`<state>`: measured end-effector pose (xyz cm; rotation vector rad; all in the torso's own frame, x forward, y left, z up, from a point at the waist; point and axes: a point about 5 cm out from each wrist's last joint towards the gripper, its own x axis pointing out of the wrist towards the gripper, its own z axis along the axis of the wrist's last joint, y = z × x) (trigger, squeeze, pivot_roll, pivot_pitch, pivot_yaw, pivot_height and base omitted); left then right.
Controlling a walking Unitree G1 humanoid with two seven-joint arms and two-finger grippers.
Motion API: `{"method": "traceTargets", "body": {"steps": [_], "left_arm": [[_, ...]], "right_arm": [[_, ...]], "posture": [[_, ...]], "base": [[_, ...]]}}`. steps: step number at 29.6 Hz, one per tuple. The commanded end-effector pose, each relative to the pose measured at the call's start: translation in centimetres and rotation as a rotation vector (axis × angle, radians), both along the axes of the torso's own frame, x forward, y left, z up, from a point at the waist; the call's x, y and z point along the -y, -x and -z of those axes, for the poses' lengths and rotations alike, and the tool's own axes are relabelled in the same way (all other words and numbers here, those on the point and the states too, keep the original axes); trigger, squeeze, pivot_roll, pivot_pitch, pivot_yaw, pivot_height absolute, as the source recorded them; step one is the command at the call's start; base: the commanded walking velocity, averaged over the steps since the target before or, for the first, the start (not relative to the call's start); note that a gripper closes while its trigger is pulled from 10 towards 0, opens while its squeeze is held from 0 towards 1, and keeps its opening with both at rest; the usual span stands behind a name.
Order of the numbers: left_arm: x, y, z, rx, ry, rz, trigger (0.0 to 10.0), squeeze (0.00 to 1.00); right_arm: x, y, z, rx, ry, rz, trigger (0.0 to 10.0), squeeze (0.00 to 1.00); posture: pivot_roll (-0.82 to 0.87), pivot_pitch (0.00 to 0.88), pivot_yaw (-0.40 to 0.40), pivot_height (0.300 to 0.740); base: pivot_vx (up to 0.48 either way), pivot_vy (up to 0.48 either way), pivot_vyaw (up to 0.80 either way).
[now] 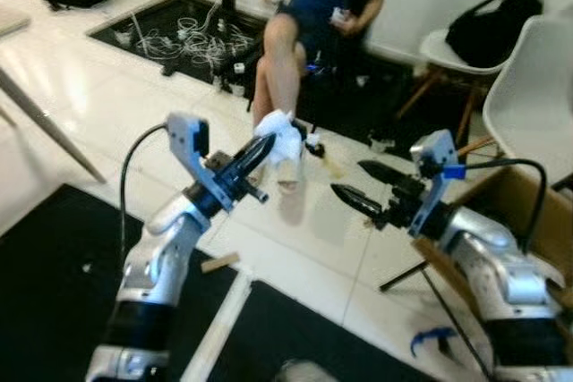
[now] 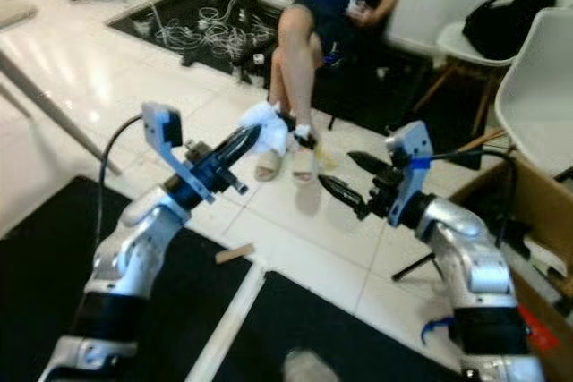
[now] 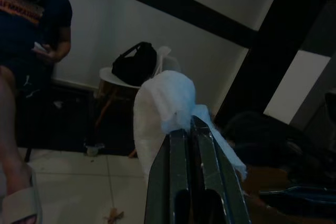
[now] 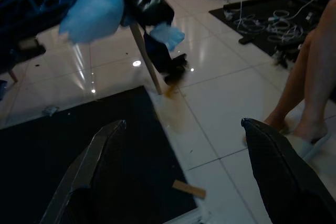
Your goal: Picking trash to rubbish bin
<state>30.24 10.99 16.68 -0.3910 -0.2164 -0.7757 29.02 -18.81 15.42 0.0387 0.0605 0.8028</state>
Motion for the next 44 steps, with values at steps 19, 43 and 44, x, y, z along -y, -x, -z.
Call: {"method": "traceTargets", "body": {"steps": [19, 43, 44], "left_arm": [[0.3, 0.2, 0.4, -0.003, -0.018, 0.031, 10.0, 0.0], [0.4, 0.3, 0.5, -0.002, -0.018, 0.044, 10.0, 0.0], [0.4, 0.3, 0.5, -0.002, -0.017, 0.044, 10.0, 0.0]], "right_arm": [[0.5, 1.3, -0.2, -0.021, -0.01, -0.136, 10.0, 0.0], [0.3, 2.9, 0.3, -0.076, -0.065, -0.262, 10.0, 0.0], [0.3, 2.9, 0.3, -0.077, -0.064, -0.264, 10.0, 0.0]], "posture": [[-0.08, 0.0, -0.013, 0.74], [-0.08, 0.0, -0.013, 0.74], [-0.08, 0.0, -0.014, 0.74]], "base": [[0.0, 0.0, -0.77], [0.0, 0.0, -0.78], [0.0, 0.0, -0.78]]}}
